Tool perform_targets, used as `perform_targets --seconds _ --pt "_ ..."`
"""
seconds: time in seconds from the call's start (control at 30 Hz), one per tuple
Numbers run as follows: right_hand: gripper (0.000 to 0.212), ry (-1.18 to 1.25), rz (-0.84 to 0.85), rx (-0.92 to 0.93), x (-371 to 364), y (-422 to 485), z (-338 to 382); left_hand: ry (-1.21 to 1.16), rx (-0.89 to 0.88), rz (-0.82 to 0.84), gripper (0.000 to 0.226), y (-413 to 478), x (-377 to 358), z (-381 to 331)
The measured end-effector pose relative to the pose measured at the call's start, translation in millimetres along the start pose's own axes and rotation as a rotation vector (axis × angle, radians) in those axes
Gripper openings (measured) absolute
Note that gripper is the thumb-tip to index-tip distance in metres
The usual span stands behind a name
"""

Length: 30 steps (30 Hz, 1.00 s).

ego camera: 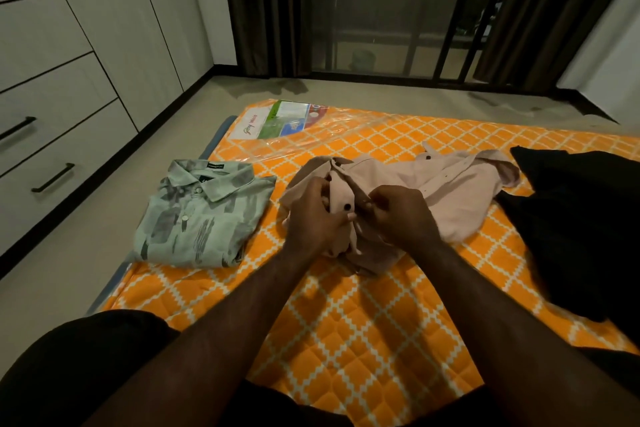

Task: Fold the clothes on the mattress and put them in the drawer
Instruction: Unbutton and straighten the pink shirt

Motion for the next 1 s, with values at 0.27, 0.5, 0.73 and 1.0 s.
perform_targets --seconds 0.27,0.5,0.73,1.0 --pt "0.019 0.240 -0.062 -0.122 4.0 -1.2 13.8 0.008 -0.189 -0.054 0.020 -7.4 7.7 -19.0" --pt "0.021 0.291 -0.041 -0.208 2.7 -5.1 13.4 -0.023 -0.082 0.070 0.023 -7.4 3.3 -18.4" --pt "0.025 0.169 0.036 -0.127 -2.0 -8.3 26.2 0.035 -0.031 0.090 0.022 -8.5 9.8 -16.0" --pt "0.023 0.181 0.046 -0.118 -9.8 -9.9 24.4 0.119 -0.083 0.077 0.033 -5.4 9.0 -18.1"
Point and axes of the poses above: each hand's wrist, its own y-axis towards the middle knuckle, its own x-axis out of the back of the hand, z = x × y, the point moved 5 cm from there along y, towards the middle knuckle, and after that the axes turned 11 degrees about x, right-handed, at the moved point
